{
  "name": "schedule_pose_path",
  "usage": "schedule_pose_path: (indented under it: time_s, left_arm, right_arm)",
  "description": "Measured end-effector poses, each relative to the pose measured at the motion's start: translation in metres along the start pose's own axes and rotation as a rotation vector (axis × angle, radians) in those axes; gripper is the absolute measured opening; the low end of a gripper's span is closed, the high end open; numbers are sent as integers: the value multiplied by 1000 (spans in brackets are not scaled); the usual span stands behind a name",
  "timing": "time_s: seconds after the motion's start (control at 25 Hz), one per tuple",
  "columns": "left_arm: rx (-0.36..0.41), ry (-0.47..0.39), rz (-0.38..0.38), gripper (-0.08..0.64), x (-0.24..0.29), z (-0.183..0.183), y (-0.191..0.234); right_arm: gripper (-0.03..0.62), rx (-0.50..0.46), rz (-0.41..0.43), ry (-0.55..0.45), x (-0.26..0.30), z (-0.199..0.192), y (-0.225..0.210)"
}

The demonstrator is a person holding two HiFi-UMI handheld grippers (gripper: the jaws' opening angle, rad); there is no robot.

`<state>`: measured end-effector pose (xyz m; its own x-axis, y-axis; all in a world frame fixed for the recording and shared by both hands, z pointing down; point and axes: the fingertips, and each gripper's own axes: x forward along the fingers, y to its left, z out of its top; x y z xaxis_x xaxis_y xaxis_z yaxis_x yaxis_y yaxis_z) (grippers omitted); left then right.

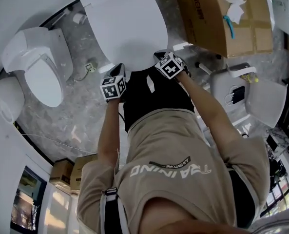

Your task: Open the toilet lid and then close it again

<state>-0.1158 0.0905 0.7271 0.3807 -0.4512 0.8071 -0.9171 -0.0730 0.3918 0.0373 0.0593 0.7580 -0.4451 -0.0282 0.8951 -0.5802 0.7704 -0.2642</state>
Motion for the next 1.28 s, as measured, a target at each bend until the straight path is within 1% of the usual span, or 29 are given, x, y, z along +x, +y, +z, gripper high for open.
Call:
schedule_pose_path:
  time_s: [0.08,0.24,0.6,0.92,1.04,1.28]
  left_arm:
    - [-6,9,17,5,3,-2,7]
    - [7,56,4,5,17,-18,14]
    - [-30,134,24,5,63,-56,35]
    - [-88,195,38,5,96,-94,51]
    - [-107,205,33,5,106,-100,55]
    - [-116,211,44,5,121,-111,62]
  right_arm:
    - [14,3,6,24,7,-9,1]
    - [14,14,30,74,27,-23,-2]
    - [14,7,44,136,68,-53,-8]
    - [14,-2,62,164,92,-69,-9]
    - [14,2,59,164,99,-76,-12]
    - [14,22,62,168,117,-87,-16]
